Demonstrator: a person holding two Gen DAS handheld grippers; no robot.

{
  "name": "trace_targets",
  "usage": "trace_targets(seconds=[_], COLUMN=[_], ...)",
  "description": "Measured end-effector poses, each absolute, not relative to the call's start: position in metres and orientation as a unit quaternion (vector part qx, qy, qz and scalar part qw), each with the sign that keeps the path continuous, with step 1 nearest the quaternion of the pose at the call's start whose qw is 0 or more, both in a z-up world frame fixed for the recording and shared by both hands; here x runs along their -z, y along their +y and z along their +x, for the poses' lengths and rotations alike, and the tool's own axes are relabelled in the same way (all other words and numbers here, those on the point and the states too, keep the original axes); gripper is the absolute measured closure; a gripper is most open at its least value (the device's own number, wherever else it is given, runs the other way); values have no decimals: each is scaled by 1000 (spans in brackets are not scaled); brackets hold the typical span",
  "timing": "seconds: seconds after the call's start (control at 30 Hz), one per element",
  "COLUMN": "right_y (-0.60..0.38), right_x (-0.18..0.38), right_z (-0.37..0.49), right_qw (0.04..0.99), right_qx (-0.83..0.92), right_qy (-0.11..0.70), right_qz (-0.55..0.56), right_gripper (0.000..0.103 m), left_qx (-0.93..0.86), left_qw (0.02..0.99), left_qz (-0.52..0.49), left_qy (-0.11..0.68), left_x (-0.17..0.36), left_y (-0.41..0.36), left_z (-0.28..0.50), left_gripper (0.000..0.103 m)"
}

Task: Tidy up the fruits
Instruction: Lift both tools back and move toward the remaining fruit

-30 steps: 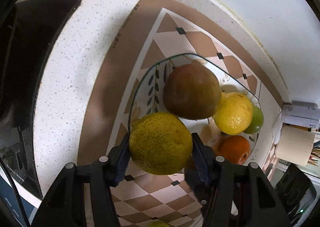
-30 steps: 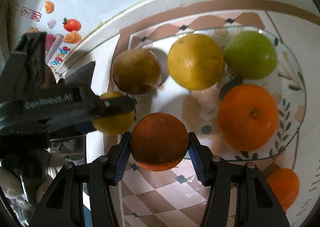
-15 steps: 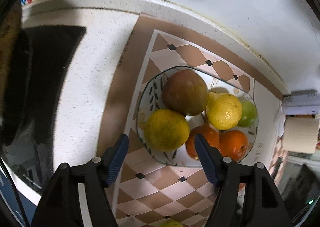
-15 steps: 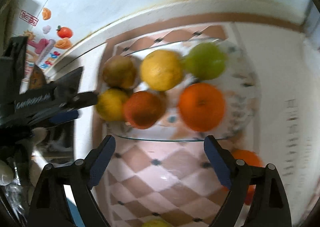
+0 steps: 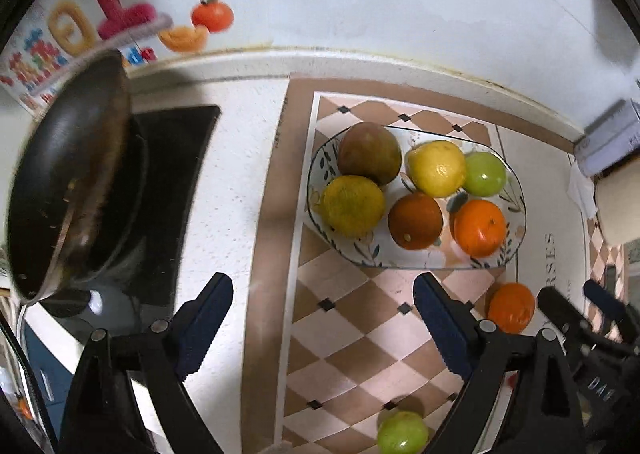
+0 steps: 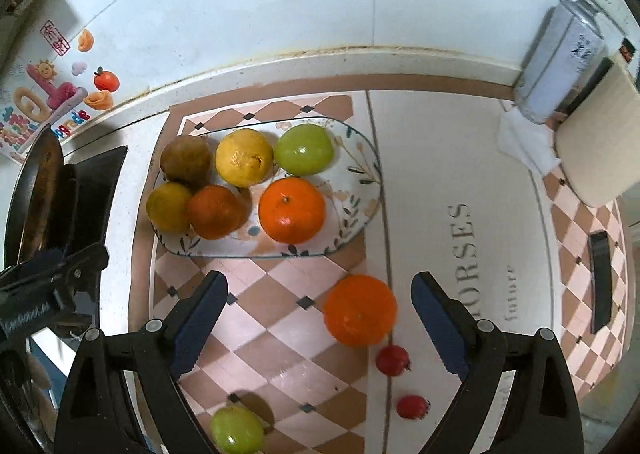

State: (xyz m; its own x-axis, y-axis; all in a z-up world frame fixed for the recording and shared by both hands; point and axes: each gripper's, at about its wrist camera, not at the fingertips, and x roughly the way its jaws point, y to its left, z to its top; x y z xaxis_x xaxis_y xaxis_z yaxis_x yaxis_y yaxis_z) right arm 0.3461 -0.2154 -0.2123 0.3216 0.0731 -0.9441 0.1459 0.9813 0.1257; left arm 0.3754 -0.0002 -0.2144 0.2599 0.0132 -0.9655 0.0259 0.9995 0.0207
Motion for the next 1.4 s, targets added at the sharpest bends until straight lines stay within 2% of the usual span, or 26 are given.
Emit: trace_targets(seconds=[0.77,1.1,1.4], right_y=[-226,-230,-242], right_x=[76,58,66], right_z=[210,180,185], right_qw=[883,891,886], right_qx=[35,36,29], right_qy=[462,444,450], right_qz=[75,82,111], right_gripper=[8,8,8], left_qx=[34,50,52], left_qw=[879,887,884], left_qz=[32,33,37], left_qy=[475,458,462], left_x=[93,77,82], left_y=[-26,-36,-43], left_z=[249,221,221], left_gripper=[11,11,11])
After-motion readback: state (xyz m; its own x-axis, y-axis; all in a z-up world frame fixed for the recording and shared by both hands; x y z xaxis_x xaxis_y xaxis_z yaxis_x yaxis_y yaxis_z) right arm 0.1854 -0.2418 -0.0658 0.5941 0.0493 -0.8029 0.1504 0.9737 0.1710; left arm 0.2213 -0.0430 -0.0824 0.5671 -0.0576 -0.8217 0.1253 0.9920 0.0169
